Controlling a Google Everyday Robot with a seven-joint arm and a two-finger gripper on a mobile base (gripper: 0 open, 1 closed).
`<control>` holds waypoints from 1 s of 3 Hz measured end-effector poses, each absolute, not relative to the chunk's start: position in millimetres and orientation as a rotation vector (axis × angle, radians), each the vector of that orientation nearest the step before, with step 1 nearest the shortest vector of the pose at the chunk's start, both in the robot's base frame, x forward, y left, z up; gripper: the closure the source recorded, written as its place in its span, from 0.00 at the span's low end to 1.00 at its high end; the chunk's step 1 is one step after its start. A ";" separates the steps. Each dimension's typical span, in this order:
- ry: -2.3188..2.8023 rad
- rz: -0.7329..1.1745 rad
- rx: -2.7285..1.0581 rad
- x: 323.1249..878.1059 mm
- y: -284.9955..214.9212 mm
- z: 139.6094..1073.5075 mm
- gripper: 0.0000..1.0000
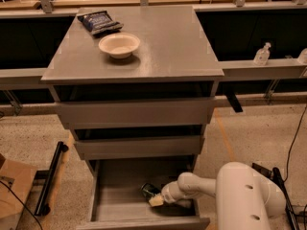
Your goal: Place green can into bottom drawer
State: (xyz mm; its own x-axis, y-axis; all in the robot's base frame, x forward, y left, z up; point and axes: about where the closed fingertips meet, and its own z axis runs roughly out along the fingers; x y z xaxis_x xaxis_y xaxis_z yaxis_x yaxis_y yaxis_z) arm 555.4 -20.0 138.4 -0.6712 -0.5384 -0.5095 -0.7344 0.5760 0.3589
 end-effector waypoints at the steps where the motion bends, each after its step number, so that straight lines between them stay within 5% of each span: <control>1: 2.483 0.837 -1.048 544.2 -11.5 127.6 0.52; 3: 2.468 0.865 -1.052 537.3 -2.3 129.2 0.05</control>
Offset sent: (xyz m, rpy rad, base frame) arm -0.0203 0.0226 -0.0007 0.0561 0.0267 0.0265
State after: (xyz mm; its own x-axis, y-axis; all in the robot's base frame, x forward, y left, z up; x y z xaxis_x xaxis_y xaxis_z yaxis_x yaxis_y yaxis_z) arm 537.3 -2.3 129.2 -0.6769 -0.5394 -0.5009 -0.7341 0.5453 0.4047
